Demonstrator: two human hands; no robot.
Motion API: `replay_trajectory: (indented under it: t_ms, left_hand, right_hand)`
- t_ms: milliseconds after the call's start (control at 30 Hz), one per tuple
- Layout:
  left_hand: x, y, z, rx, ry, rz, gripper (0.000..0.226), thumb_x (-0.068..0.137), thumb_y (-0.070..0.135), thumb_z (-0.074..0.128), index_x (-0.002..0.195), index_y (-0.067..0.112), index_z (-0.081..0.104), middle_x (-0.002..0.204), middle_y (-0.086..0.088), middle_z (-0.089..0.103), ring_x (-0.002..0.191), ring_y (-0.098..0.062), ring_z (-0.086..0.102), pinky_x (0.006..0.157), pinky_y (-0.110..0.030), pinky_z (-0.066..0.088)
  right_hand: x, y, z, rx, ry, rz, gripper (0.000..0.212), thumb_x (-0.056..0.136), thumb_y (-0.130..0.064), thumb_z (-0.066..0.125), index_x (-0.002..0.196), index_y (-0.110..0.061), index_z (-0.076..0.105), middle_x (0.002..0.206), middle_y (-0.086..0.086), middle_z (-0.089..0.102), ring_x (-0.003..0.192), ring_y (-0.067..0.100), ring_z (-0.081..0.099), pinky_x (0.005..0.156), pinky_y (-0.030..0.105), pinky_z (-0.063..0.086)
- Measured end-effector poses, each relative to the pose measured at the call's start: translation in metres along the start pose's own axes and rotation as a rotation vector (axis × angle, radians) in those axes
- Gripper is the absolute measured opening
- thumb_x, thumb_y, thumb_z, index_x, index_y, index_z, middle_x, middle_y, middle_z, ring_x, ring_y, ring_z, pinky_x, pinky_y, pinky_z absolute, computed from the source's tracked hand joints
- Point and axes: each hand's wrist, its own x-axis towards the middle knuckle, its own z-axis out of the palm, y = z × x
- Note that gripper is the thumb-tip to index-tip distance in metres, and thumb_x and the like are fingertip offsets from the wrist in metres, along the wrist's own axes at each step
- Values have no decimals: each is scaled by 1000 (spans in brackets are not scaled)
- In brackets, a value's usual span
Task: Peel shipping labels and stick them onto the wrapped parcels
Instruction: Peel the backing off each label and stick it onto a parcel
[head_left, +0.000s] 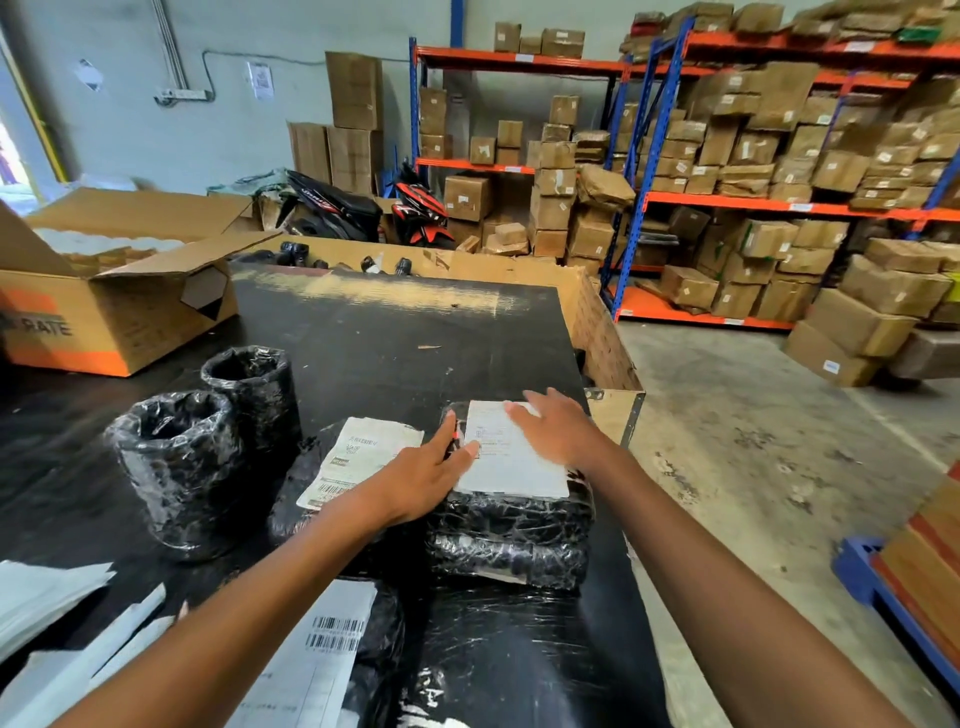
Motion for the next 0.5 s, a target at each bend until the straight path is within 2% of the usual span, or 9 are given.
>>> replay_trajectory:
  t_ms: [67, 167, 233, 300, 367, 433, 500]
  left_hand:
    - [0, 2, 0, 1, -3, -5, 67, 98, 54, 26, 153, 29, -4, 154, -14, 33, 140, -30, 35, 112, -33, 24]
    - [0, 5, 0, 5, 1, -23, 68, 98, 53, 26, 153, 26, -3, 156, -14, 29, 141, -31, 32, 113, -34, 23]
    - [-5, 8, 1, -37, 31, -12, 68, 98, 51, 30, 154, 26, 0, 156, -12, 28, 142, -31, 32, 113, -35, 24]
    - [-13, 11, 1, -79, 81, 8, 67, 98, 50, 34, 154, 26, 7, 155, -11, 31, 141, -30, 33, 112, -35, 26]
    - [-22, 15, -3, -113, 157, 45, 67, 96, 51, 39, 153, 30, 12, 153, -10, 36, 139, -29, 38, 110, -36, 30]
    - [-34, 21, -10, -161, 241, 84, 67, 93, 54, 44, 152, 34, 18, 149, -11, 44, 131, -30, 47, 104, -36, 38]
    - [-49, 28, -15, -186, 290, 99, 68, 90, 57, 47, 150, 37, 23, 140, -16, 53, 123, -33, 53, 101, -38, 43]
  right_hand:
    - [-18, 11, 1, 230, -15, 96, 76, 91, -60, 39, 153, -25, 11, 160, 10, 16, 145, 29, 22, 116, 41, 22]
    - [-58, 16, 1, 422, -74, 86, 89, 88, -57, 51, 153, -28, -2, 155, 0, 31, 138, 24, 37, 107, 33, 30]
    - [-84, 13, -1, 476, -29, 19, 86, 90, -46, 57, 153, -23, 4, 153, -4, 35, 133, 15, 40, 97, 21, 29]
    - [-101, 7, -3, 534, 49, -51, 74, 91, -30, 62, 150, -19, 20, 145, -5, 44, 115, 3, 42, 85, 8, 27]
    - [-114, 0, -4, 601, 139, -101, 68, 90, -20, 64, 148, -19, 28, 139, -4, 49, 105, -4, 41, 77, 1, 28]
    - [-124, -5, -6, 682, 208, -131, 67, 89, -19, 65, 147, -19, 31, 137, -6, 51, 99, -11, 47, 77, -3, 33]
    - [-137, -8, -8, 724, 234, -122, 69, 88, -23, 66, 148, -19, 31, 133, -14, 49, 106, -10, 47, 86, 2, 34]
